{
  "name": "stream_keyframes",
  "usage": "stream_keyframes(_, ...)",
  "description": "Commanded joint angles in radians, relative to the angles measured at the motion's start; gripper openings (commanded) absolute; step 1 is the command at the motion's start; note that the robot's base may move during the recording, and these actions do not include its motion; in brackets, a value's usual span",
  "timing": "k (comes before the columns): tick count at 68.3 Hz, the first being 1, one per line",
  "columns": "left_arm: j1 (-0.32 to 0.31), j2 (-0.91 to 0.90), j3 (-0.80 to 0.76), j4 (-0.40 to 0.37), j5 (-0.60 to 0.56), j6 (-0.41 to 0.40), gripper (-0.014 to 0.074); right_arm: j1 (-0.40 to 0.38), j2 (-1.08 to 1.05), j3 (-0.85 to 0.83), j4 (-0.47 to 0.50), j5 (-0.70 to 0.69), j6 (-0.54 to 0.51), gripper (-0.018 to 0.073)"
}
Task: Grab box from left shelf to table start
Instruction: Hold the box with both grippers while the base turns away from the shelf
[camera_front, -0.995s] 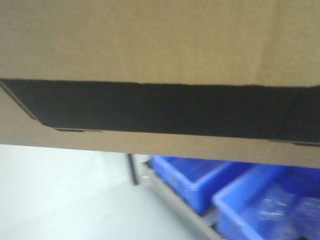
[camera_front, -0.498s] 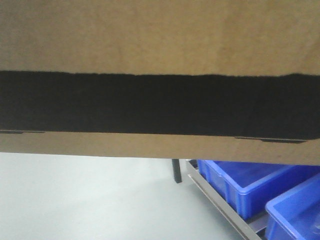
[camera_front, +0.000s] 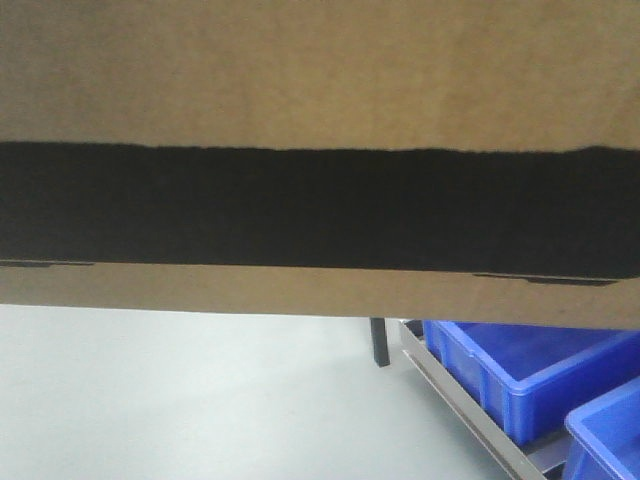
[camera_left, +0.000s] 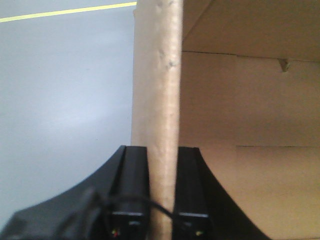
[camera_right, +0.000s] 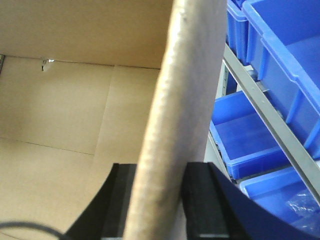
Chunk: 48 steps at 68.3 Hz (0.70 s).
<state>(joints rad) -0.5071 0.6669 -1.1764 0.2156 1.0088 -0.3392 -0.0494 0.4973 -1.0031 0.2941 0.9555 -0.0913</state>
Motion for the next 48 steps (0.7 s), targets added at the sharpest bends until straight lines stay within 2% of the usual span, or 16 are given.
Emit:
stream_keyframes(1,-0.009,-0.010,-0.036,-0.016,-0.167,-0.010,-0.0092,-0.001,0.007,-0.038,-0.010,-0.135,-0.014,0.0058)
stream_keyframes(48,-0.009,-0.010,-0.036,-0.016,-0.167,-0.010,-0.0092,-0.001,0.007,-0.038,-0.010,-0.135,-0.014,0.0058)
